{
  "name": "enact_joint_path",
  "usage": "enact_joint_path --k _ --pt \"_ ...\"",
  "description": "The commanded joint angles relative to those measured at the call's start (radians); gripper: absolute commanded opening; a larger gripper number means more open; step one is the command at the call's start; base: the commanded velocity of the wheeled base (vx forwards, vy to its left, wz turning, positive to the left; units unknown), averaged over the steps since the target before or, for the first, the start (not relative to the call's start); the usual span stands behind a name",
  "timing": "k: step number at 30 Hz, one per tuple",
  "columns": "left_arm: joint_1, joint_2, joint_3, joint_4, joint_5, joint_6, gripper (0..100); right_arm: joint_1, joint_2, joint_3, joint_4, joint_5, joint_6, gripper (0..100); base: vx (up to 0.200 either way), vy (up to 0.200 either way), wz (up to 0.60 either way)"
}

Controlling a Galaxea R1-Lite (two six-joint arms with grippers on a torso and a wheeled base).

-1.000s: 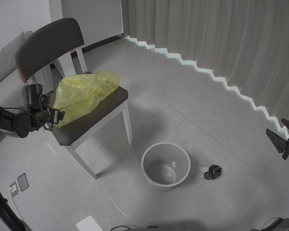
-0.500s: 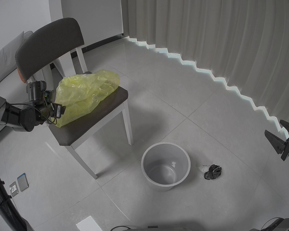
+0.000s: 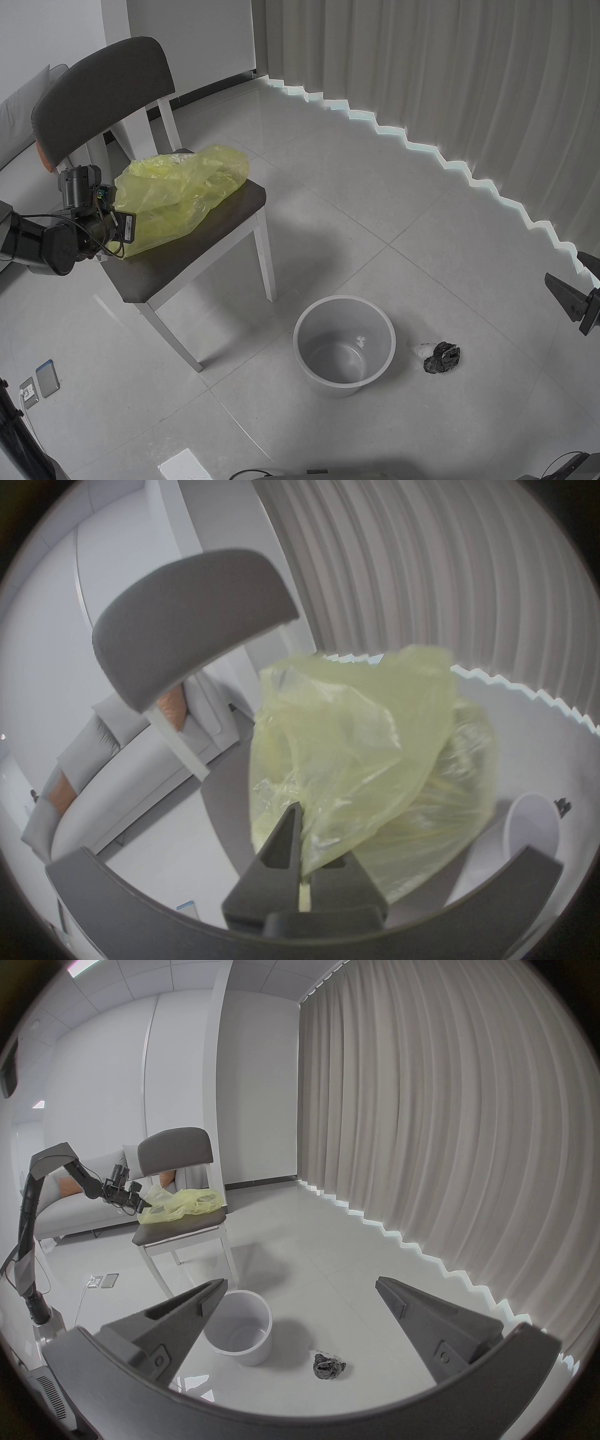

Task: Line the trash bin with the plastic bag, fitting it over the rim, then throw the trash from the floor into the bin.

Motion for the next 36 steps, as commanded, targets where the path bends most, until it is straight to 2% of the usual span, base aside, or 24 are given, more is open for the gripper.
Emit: enact_joint_path --k 1,2,4,10,16,18,25,31,36 --pt "-0.115 -0.164 0.068 -0.026 -0.016 -0.027 0 0.034 0.001 0.002 0.001 -0.001 0.001 100 0.000 0.000 0.00" --pt "-0.178 -0.235 0.070 -0.012 -0.024 -0.018 0 0.055 -0.002 0.003 -0.001 -0.003 0.013 100 0.000 0.000 0.00" --pt "-0.237 -0.285 0.057 0.001 -0.027 -0.004 0 0.072 -0.005 0.006 0.001 -0.003 0.016 100 0.000 0.000 0.00" --pt "-0.341 -0.393 -0.029 0.142 -0.119 0.044 0 0.083 -0.011 0.006 0.001 -0.003 0.038 100 0.000 0.000 0.00" --pt "-0.448 -0.479 -0.121 0.321 -0.309 0.117 0 0.089 0.003 -0.110 0.013 0.002 0.045 100 0.000 0.000 0.00" --pt "-0.485 -0.489 -0.144 0.373 -0.343 0.122 0 0.104 0.030 -0.142 0.013 0.012 0.047 100 0.000 0.000 0.00" --pt "-0.600 -0.514 -0.233 0.622 -0.355 0.143 0 0.112 0.165 -0.257 0.024 0.066 0.101 100 0.000 0.000 0.00" --pt "-0.637 -0.511 -0.213 0.631 -0.395 0.145 0 0.112 0.300 -0.357 0.024 0.094 0.191 100 0.000 0.000 0.00" --pt "-0.671 -0.506 -0.210 0.633 -0.403 0.145 0 0.115 0.375 -0.394 0.024 0.115 0.202 100 0.000 0.000 0.00"
